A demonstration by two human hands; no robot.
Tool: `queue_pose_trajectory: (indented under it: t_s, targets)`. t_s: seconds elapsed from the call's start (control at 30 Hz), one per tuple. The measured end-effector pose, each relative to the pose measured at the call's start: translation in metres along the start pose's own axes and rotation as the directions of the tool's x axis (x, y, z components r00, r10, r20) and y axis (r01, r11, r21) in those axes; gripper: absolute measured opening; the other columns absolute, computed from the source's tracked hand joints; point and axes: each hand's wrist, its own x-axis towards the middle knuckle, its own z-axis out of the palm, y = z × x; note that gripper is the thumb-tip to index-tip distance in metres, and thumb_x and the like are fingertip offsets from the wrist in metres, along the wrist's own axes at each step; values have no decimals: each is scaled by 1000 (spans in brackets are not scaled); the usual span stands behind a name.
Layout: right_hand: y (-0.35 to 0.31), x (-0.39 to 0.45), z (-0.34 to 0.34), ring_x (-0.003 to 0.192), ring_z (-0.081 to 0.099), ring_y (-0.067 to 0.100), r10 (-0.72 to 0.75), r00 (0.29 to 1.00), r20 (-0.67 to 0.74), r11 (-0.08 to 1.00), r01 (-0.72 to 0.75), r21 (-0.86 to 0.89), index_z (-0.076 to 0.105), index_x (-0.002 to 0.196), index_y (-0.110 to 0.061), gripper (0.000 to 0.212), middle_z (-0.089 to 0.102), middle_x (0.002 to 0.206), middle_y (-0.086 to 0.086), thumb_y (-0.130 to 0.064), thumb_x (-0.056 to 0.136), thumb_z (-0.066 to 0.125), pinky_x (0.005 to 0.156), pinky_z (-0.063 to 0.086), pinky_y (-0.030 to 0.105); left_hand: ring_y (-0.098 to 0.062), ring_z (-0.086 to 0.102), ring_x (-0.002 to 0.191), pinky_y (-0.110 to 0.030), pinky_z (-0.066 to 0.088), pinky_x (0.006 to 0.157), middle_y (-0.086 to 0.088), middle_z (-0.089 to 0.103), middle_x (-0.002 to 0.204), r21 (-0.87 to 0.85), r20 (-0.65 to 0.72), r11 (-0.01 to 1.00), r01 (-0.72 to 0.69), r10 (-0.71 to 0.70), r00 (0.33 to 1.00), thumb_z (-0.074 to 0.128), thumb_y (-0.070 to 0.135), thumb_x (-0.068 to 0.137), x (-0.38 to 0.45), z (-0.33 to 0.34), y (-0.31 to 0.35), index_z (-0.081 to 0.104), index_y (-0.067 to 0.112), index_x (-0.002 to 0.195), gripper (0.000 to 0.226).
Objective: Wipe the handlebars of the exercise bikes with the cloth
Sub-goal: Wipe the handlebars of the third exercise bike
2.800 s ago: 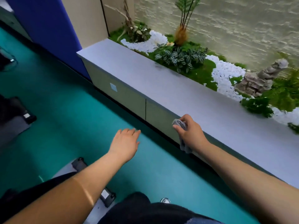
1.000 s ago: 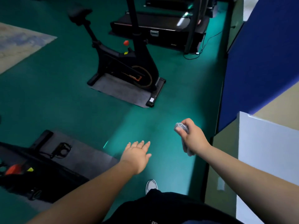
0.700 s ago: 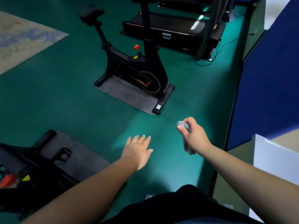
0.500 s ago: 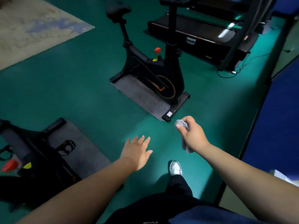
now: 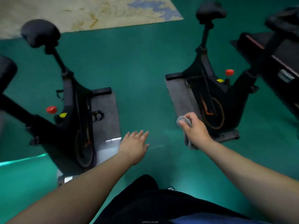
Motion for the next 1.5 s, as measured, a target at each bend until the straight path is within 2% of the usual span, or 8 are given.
queue_pose_trajectory:
  t_s: [0.1, 0.23, 0.33, 0.6, 0.77, 0.93, 1.2, 1.5]
  targets:
    - [-27, 33, 14, 62, 60, 32, -41, 993, 112, 999, 42, -4, 48, 101, -21, 14, 66, 77, 13, -33, 96, 54, 43, 40, 22, -23, 21, 143, -42, 12, 118, -1, 20, 158, -53, 24, 992, 116, -114, 993, 29, 44, 100, 1, -2, -21, 13, 24, 152, 58]
    - [-59, 88, 41, 67, 60, 17, -153, 967, 203, 986, 163, -33, 49, 101, -21, 17, 64, 85, 4, -36, 94, 56, 57, 42, 28, -24, 19, 143, -43, 10, 118, 0, 20, 158, -84, 31, 967, 242, -240, 970, 29, 44, 100, 17, -4, -51, 14, 24, 152, 58]
    - [-85, 126, 55, 68, 58, 14, -199, 945, 259, 976, 215, -37, 49, 101, -22, 17, 63, 85, 2, -36, 95, 56, 58, 43, 28, -24, 18, 144, -43, 9, 118, 0, 21, 158, -98, 16, 948, 302, -302, 953, 29, 44, 100, 39, -13, -72, 15, 24, 152, 58]
    - [-133, 208, 69, 66, 61, 24, -278, 903, 328, 952, 305, -33, 48, 97, -24, 15, 62, 80, 1, -37, 95, 55, 51, 40, 26, -23, 19, 144, -43, 10, 118, 0, 21, 158, -121, -8, 910, 396, -399, 917, 27, 43, 100, 94, -52, -120, 14, 24, 152, 57]
    - [-166, 258, 93, 64, 59, 24, -319, 834, 450, 926, 374, -38, 49, 97, -24, 15, 63, 79, 4, -35, 94, 57, 50, 42, 25, -22, 18, 144, -43, 10, 118, 1, 20, 158, -191, 11, 831, 522, -530, 848, 26, 42, 101, 110, -63, -143, 14, 24, 152, 56]
    - [-220, 314, 127, 58, 59, 22, -415, 657, 630, 848, 530, 5, 48, 95, -28, 12, 64, 76, 7, -37, 94, 56, 53, 47, 31, -21, 19, 143, -42, 10, 118, 2, 21, 157, -276, 17, 666, 693, -718, 696, 26, 43, 101, 126, -73, -161, 14, 25, 152, 56]
    - [-306, 359, 174, 69, 59, 14, -518, 289, 805, 663, 730, 164, 52, 98, -26, 12, 62, 82, -4, -35, 93, 59, 55, 42, 27, -20, 19, 144, -40, 11, 118, 4, 21, 158, -444, 71, 252, 860, -947, 314, 29, 45, 100, 129, -97, -163, 17, 29, 151, 55]
    - [-374, 280, 217, 75, 56, 4, -581, -113, 806, 531, 698, 480, 55, 97, -26, 15, 61, 85, -9, -35, 90, 64, 62, 40, 20, -19, 22, 143, -38, 14, 117, 6, 24, 156, -525, 51, -83, 847, -996, -67, 35, 45, 98, 71, -122, -138, 21, 29, 150, 56]
